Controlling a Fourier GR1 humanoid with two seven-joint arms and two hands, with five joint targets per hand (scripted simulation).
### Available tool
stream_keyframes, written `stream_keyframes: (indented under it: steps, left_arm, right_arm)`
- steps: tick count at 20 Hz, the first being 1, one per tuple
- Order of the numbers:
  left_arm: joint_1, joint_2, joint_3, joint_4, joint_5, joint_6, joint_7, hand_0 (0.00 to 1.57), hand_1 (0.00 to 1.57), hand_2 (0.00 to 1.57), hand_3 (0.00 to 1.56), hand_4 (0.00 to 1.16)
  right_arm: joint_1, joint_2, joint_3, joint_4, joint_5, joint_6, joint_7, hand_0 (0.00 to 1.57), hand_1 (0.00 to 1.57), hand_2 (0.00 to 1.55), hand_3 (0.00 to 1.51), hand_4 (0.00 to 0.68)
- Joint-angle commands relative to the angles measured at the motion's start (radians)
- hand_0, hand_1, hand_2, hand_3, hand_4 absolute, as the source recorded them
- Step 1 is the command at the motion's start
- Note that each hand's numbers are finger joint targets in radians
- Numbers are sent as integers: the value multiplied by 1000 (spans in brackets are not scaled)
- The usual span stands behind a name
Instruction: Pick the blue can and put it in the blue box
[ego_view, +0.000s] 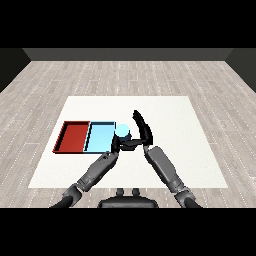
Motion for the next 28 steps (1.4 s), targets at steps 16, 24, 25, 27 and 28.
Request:
stream_keyframes:
  steps: [16, 24, 25, 27, 28]
  left_arm:
    - [-65, 205, 203, 28, -60, -23, 130, 1571, 1571, 1562, 1471, 1127]
    - [-235, 241, 319, 451, -85, -114, 124, 1571, 1571, 1571, 1492, 1102]
    - [-277, 222, 315, 474, -98, -96, 163, 1571, 1571, 1571, 1490, 1104]
    - [-261, 266, 338, 575, -82, -156, 167, 1571, 1571, 1571, 1485, 1055]
    - [-288, 231, 329, 605, -95, -115, 220, 1571, 1571, 1571, 1456, 1023]
  right_arm:
    - [307, -183, -342, -383, -241, 201, -25, 0, 0, 0, 0, 0]
    - [305, -174, -376, -313, -217, 197, -52, 0, 0, 0, 0, 0]
    - [255, -172, -380, -240, -214, 200, -41, 0, 0, 0, 0, 0]
    - [225, -184, -392, -245, -228, 198, -17, 0, 0, 0, 0, 0]
    - [238, -146, -350, -256, -195, 159, -14, 0, 0, 0, 0, 0]
